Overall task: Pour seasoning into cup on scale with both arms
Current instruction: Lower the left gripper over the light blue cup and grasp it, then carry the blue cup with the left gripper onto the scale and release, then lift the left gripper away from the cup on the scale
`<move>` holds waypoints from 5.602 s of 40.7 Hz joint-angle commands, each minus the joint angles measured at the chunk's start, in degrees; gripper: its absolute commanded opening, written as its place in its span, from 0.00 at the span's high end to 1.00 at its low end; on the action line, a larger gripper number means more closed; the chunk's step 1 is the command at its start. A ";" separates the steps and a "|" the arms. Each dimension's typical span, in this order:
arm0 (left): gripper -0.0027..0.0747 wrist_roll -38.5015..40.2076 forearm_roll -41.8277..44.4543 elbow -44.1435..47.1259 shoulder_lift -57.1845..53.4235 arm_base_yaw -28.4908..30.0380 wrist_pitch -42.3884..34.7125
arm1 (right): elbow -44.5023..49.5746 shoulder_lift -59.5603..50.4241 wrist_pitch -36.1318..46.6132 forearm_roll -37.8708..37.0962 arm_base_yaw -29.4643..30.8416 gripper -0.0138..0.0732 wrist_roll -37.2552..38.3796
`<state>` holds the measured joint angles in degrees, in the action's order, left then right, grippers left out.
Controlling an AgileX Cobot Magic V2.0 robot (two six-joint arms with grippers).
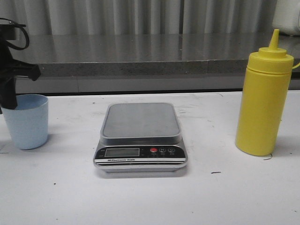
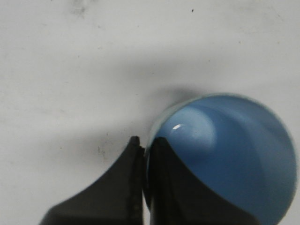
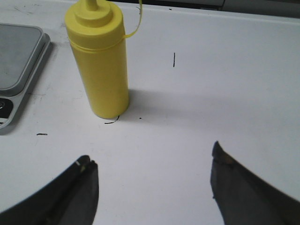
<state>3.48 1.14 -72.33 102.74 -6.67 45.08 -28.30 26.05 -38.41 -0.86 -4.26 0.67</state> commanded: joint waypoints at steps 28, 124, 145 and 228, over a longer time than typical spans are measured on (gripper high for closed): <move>0.99 0.23 -1.14 -19.27 -5.50 -16.14 9.81 | -1.58 0.77 3.89 -0.59 0.34 0.24 -0.67; 0.59 -3.09 4.70 1.43 -30.54 -22.81 -4.67 | -1.58 0.77 3.89 -0.59 0.34 0.24 -0.67; 0.59 -2.73 0.10 24.20 -57.32 -22.81 -6.13 | -1.58 0.77 3.89 -0.59 0.34 0.24 -0.67; 0.59 -2.74 -1.14 28.83 -62.85 -22.81 -6.69 | 10.86 21.30 38.41 10.84 -8.01 0.10 -4.60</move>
<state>0.00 0.56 -42.08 40.11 -29.10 42.55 -18.63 46.53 -11.13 9.52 -12.15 -3.67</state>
